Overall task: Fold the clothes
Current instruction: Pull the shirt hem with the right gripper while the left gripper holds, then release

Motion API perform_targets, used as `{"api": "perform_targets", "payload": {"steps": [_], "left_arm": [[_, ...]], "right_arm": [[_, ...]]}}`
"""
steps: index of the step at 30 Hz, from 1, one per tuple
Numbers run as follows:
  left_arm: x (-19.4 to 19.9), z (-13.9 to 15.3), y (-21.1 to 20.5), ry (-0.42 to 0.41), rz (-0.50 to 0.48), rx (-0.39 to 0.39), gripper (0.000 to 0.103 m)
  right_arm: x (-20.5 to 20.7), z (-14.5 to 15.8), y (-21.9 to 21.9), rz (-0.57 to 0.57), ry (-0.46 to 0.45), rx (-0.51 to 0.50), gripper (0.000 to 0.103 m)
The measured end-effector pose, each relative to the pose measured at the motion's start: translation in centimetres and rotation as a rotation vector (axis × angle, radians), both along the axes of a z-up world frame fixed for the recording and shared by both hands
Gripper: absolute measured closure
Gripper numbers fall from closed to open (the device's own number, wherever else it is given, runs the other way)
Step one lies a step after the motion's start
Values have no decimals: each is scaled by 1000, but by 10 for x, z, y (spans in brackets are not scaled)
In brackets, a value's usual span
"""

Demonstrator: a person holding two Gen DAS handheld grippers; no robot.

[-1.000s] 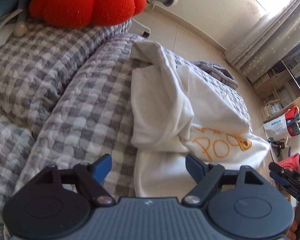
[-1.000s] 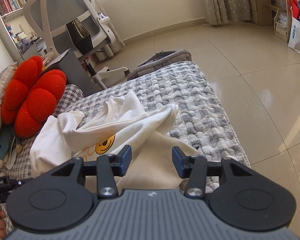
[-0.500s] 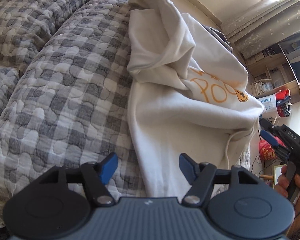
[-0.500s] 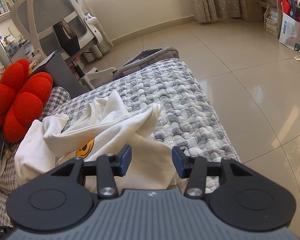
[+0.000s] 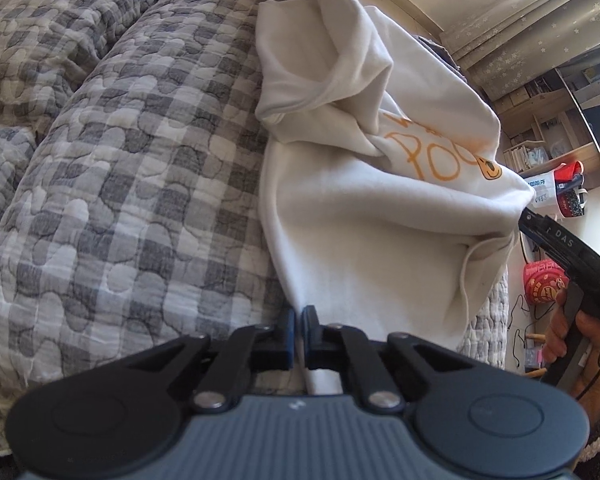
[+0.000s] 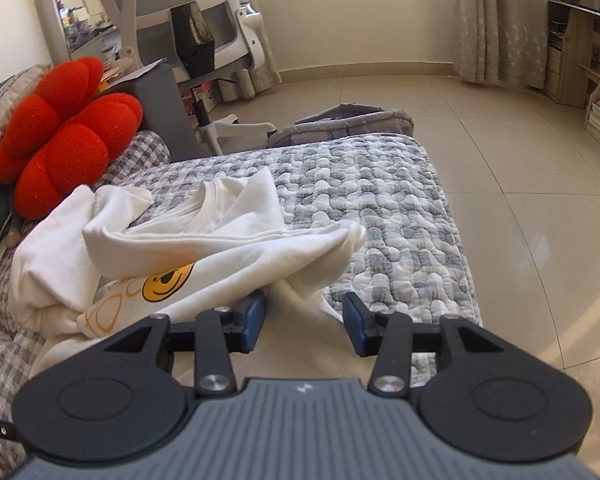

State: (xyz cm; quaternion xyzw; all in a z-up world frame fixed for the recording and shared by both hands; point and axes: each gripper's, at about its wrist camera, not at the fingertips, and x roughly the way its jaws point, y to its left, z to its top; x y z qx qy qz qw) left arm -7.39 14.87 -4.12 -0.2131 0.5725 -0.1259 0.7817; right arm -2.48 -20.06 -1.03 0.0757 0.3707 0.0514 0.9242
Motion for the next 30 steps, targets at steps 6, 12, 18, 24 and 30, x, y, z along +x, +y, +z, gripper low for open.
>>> {"api": "perform_targets", "payload": {"steps": [6, 12, 18, 24, 30], "left_arm": [[-5, 20, 7, -64, -8, 14, 100], [-6, 42, 31, -92, 16, -11, 100], [-7, 63, 55, -118, 36, -33, 100], [-19, 62, 58, -91, -29, 4, 100], [-34, 51, 55, -62, -98, 64, 100]], "right_arm": [[-17, 16, 6, 52, -14, -57, 96], [-51, 39, 3, 97, -39, -108, 96], [-90, 46, -9, 146, -19, -76, 96], [-132, 55, -11, 212, -11, -53, 96], [-164, 49, -2, 300, 60, -83, 96]]}}
